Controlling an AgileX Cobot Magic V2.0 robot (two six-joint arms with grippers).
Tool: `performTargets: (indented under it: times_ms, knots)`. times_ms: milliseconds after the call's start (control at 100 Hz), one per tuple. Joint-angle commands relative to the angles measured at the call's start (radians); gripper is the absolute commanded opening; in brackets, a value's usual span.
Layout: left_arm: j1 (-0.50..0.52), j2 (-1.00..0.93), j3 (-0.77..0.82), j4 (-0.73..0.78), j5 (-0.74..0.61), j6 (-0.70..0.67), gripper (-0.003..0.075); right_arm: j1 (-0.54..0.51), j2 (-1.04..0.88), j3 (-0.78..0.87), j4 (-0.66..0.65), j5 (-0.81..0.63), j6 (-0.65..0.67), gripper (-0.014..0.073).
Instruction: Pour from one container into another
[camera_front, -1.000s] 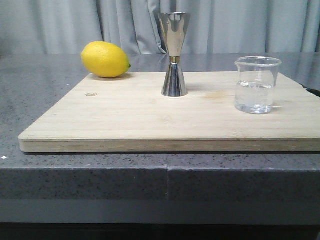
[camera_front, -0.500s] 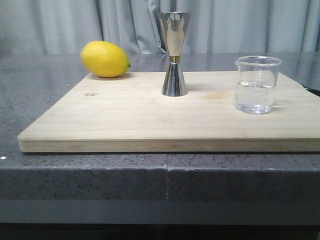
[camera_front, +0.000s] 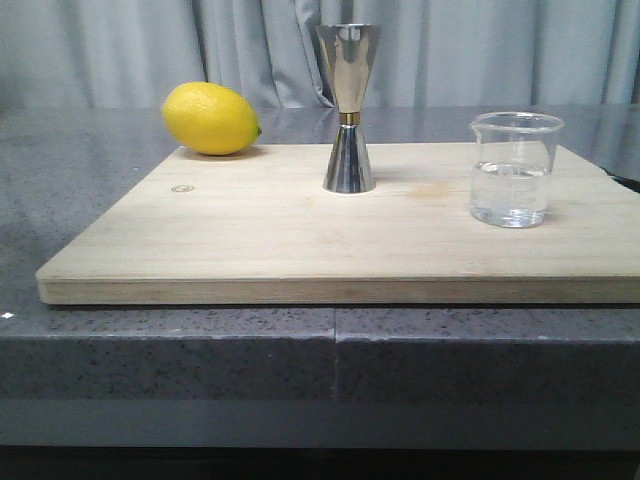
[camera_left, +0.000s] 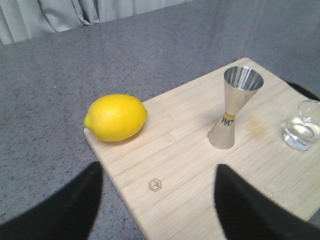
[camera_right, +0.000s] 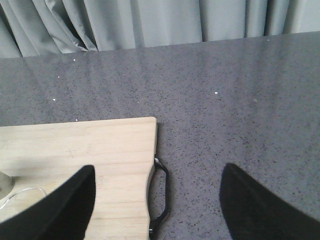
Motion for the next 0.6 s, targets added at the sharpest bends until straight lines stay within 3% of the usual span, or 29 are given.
performTargets:
  times_ms: [0,50,170,380,590]
  knots:
    - [0.003,0.016,-0.036,-0.135,-0.052,0.024,0.0673,-0.005,0.02,-0.038,0.0,-0.082,0.001,0.0487]
    - [0.003,0.028,-0.036,-0.176,-0.057,0.024,0.0709,-0.005,0.027,-0.038,0.0,-0.074,0.001,0.0487]
    - [-0.003,0.064,-0.036,-0.256,-0.032,0.066,0.0679,-0.003,0.035,-0.038,0.005,-0.056,0.001,0.0486]
    - [-0.073,0.171,-0.036,-0.342,0.027,0.387,0.0598,0.046,0.037,-0.013,0.007,-0.054,0.001,0.0484]
    - [-0.127,0.335,-0.036,-0.475,0.13,0.609,0.0597,0.123,0.037,0.052,0.007,-0.054,0.001,0.0484]
